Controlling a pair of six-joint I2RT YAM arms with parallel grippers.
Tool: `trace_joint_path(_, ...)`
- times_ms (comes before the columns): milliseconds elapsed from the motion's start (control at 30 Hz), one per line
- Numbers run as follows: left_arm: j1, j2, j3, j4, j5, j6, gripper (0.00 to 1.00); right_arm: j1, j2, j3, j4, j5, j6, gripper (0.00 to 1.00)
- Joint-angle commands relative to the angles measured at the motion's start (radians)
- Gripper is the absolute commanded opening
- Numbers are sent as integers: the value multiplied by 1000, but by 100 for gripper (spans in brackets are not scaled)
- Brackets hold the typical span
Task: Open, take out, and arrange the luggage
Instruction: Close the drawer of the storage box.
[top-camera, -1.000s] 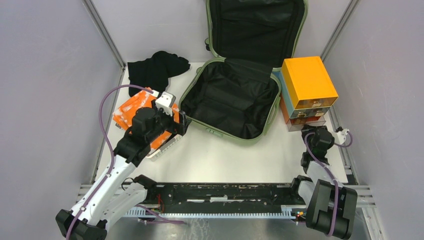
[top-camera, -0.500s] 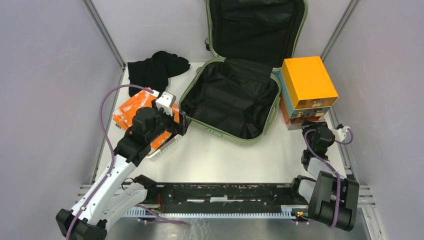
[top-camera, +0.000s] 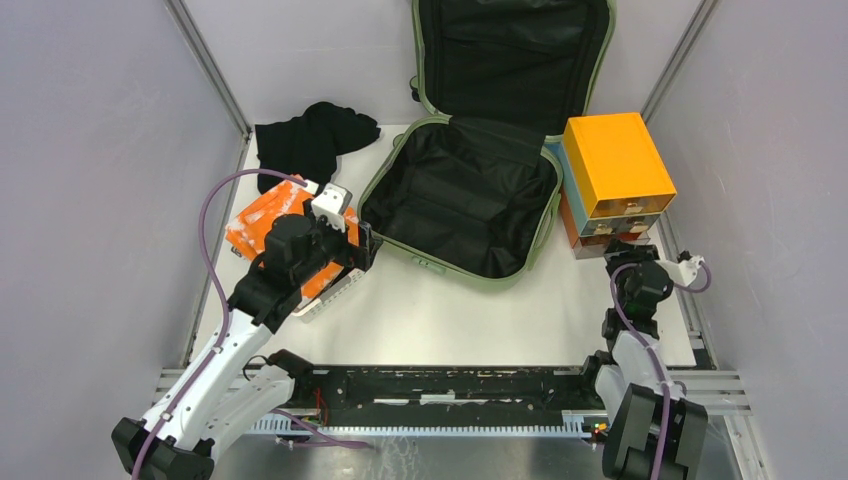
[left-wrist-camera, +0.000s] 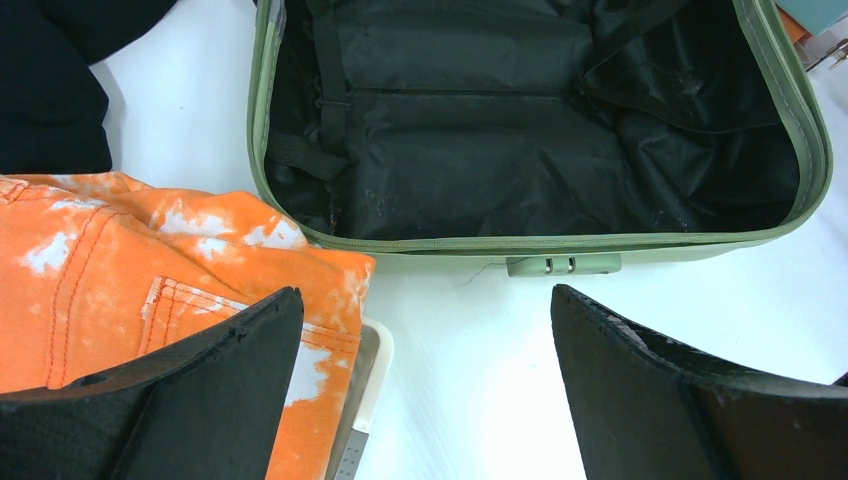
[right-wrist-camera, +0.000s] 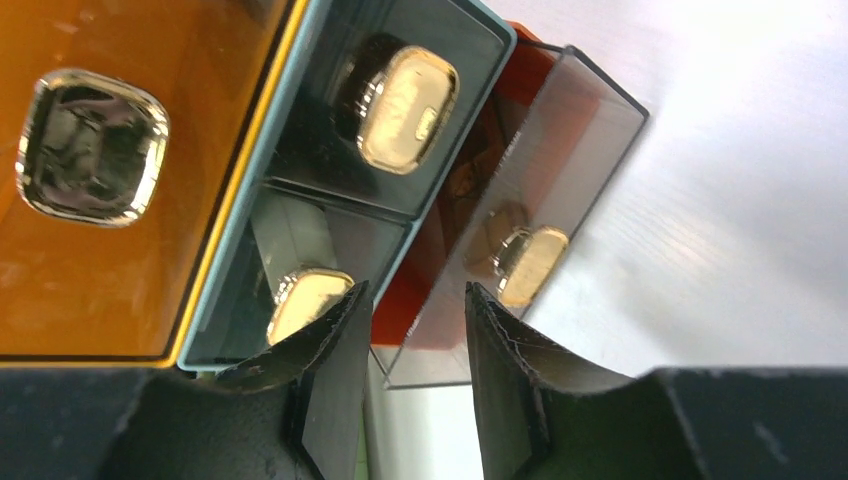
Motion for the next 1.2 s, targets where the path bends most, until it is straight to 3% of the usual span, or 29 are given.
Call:
trace_joint_path(0,-2,-5,3,26,-3,51,98,-4,-65,-35,-44,19,-7,45)
trace_joint_path(267,2,16,-3,23,-60,52,98,-4,-95,-145,-83,41,53,36)
trace_joint_path(533,5,14,-8,35,-77,52,98,-4,19,-70,-117,45,47,28)
trace_joint_path(833,5,39,-17,42,-70,51,97,-4,56,-171,192,-14,42,30)
trace_joint_path(1167,5,33,-14,43,-66,49,96,-3,-78,-183,122,-30,-24,33)
